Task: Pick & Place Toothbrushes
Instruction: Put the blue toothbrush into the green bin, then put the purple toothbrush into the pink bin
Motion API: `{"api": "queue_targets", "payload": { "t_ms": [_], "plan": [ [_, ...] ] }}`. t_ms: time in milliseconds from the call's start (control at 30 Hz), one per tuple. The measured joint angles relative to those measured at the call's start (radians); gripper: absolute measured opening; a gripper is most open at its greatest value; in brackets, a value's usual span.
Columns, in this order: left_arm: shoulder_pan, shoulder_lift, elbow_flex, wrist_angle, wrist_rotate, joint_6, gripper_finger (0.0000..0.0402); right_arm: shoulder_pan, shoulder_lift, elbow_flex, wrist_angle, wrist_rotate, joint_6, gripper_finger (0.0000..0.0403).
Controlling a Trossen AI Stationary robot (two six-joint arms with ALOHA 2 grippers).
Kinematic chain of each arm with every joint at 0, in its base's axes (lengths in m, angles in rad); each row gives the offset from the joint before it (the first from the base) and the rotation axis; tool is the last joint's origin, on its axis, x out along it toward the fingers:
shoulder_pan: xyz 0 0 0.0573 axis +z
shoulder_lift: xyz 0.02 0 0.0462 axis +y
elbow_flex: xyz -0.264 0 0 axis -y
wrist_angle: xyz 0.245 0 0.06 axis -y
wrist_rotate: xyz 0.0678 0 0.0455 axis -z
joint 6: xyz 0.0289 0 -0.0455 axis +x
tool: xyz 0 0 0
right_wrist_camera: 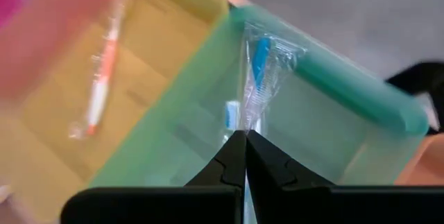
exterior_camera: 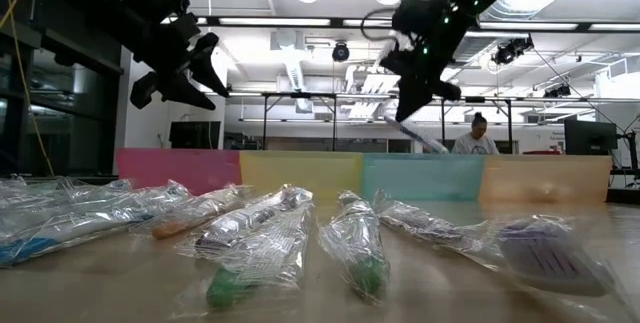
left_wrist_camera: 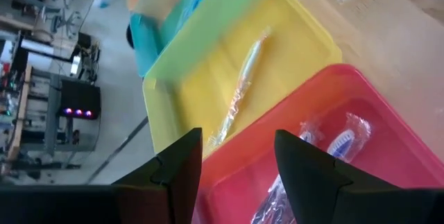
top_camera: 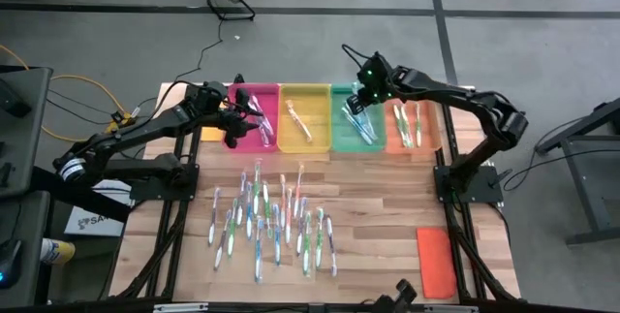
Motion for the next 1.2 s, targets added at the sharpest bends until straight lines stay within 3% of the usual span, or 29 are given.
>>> {"api": "queue_targets", "payload": {
  "t_ms": [300, 700, 1033, 1200],
  "plan": [
    [0.000, 0.008, 0.000, 0.018, 0.006, -0.138, 0.0175, -0.028, 0.120, 0.000, -0.001, -0.023, 0.029, 0.0004],
    [0.000, 0.009, 0.000, 0.017, 0.032, -0.183, 0.0175, -0.025, 0.124, 0.000, -0.009, -0.025, 0.155, 0.0015],
    [0.000, 0.013, -0.003, 0.011, 0.046, -0.186, 0.0175, -0.022, 0.118, 0.000, -0.048, -0.093, 0.185, 0.0133],
    [0.000, 0.013, -0.024, 0.011, 0.047, -0.185, 0.0175, -0.007, 0.051, -0.001, -0.093, -0.152, 0.208, 0.0175]
  ]
}}
